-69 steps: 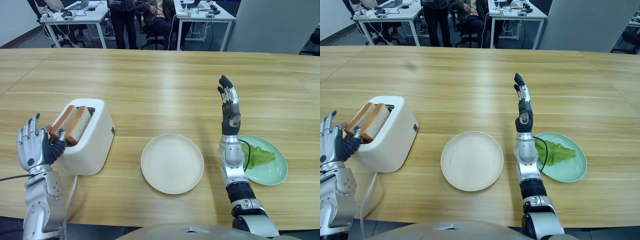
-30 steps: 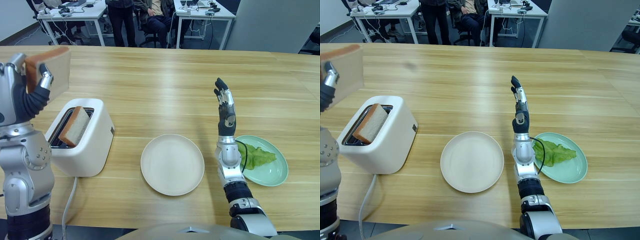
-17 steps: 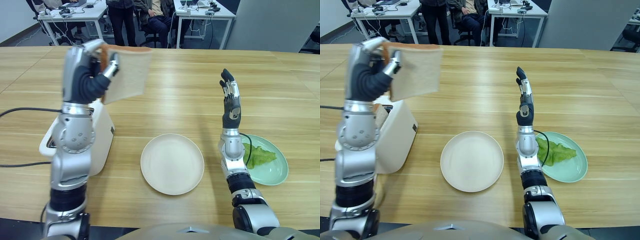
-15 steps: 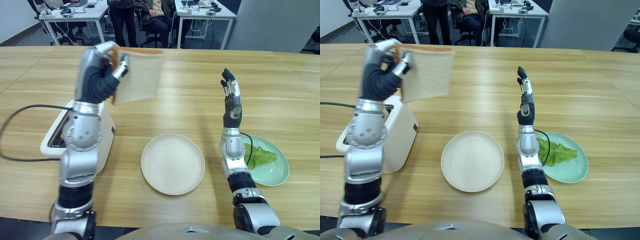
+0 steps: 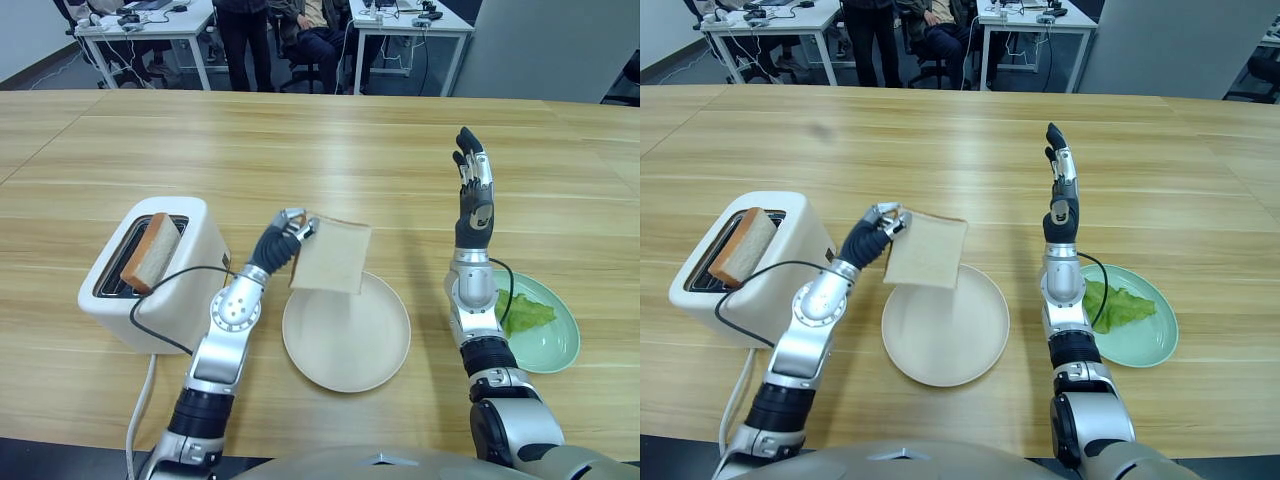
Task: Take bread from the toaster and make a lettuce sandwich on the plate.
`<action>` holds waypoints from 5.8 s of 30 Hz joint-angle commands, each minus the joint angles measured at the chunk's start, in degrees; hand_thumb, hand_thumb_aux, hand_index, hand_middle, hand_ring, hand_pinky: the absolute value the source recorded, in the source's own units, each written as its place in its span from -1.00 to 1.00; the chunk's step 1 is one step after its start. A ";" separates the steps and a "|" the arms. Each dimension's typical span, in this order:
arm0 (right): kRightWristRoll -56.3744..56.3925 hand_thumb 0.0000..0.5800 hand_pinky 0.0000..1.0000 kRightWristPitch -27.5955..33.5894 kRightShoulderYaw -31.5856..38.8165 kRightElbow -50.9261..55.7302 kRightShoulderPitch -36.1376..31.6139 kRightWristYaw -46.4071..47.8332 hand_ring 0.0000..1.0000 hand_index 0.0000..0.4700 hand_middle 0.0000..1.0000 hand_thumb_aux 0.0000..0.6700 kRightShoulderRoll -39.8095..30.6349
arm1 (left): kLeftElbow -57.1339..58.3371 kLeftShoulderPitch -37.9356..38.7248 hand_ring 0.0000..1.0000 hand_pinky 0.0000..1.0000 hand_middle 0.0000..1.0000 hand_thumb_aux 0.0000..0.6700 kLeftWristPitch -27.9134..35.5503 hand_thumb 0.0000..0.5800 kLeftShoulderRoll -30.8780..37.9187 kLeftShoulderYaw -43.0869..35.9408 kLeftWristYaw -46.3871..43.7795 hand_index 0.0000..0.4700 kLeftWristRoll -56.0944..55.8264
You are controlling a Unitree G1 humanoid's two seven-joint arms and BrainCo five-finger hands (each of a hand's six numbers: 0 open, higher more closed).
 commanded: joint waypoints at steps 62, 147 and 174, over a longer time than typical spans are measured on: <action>-3.16 -1.00 -1.00 -1.05 -0.49 -0.33 1.39 1.60 -1.00 -1.00 -1.00 -1.00 -7.10 | -20.89 4.61 1.00 1.00 1.00 -1.00 6.09 -1.00 10.29 8.12 14.34 -1.00 24.90; -50.50 1.00 -1.00 15.55 41.31 42.10 -3.44 -47.84 -1.00 0.96 -1.00 1.00 -43.69 | -11.03 6.55 -0.69 -0.69 -0.69 -1.00 -2.67 -1.00 2.03 3.41 16.77 -1.00 19.84; -50.42 1.00 -1.00 4.77 39.83 20.26 -11.14 -55.08 -1.00 0.96 -1.00 1.00 -44.80 | -9.04 5.40 -0.68 -0.68 -0.68 -1.00 -3.31 -1.00 2.66 4.62 18.69 -1.00 19.26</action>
